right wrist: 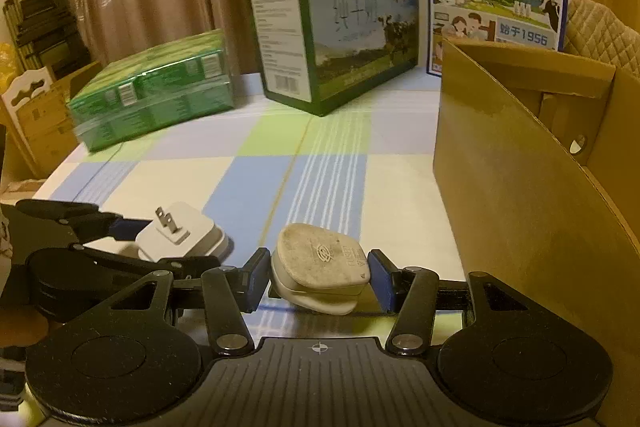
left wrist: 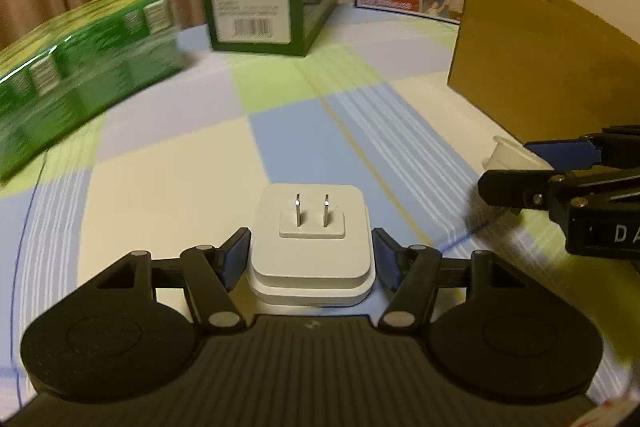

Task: Organize rigid objects
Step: 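Close the left tool on the white power adapter and lift it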

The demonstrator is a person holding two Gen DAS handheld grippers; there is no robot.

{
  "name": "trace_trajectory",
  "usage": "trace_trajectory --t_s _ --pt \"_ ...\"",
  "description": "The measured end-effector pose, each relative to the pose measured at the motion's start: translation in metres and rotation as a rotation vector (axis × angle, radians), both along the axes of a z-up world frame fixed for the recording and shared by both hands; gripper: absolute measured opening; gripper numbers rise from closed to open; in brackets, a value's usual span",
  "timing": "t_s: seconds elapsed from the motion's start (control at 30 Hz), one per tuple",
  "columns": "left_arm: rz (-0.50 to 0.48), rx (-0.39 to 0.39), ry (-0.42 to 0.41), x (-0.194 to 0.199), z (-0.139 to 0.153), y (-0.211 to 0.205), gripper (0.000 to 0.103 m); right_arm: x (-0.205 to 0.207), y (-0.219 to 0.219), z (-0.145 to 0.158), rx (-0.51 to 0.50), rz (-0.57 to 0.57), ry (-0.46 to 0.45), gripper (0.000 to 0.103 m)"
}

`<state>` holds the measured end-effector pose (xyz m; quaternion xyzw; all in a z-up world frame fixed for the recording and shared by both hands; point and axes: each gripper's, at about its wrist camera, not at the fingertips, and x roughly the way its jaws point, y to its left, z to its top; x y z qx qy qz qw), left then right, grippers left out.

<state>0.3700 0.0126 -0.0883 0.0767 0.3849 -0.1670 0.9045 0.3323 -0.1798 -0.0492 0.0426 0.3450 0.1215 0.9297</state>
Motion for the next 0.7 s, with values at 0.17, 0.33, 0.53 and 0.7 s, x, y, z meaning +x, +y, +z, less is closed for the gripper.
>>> trace_trajectory --t_s 0.17,0.33,0.53,0.7 --pt "0.089 0.008 0.045 -0.027 0.008 0.008 0.060 -0.020 0.004 0.007 -0.012 0.028 -0.010 0.050" --pt "0.165 -0.013 0.063 -0.065 0.021 0.012 0.060 -0.043 0.008 0.017 -0.012 0.050 -0.025 0.050" --pt "0.230 -0.068 0.056 -0.115 0.044 0.014 0.060 -0.076 0.008 0.027 0.000 0.064 -0.035 0.050" --pt "0.248 -0.104 0.029 -0.149 0.067 0.006 0.060 -0.111 0.000 0.036 0.007 0.052 -0.029 0.050"
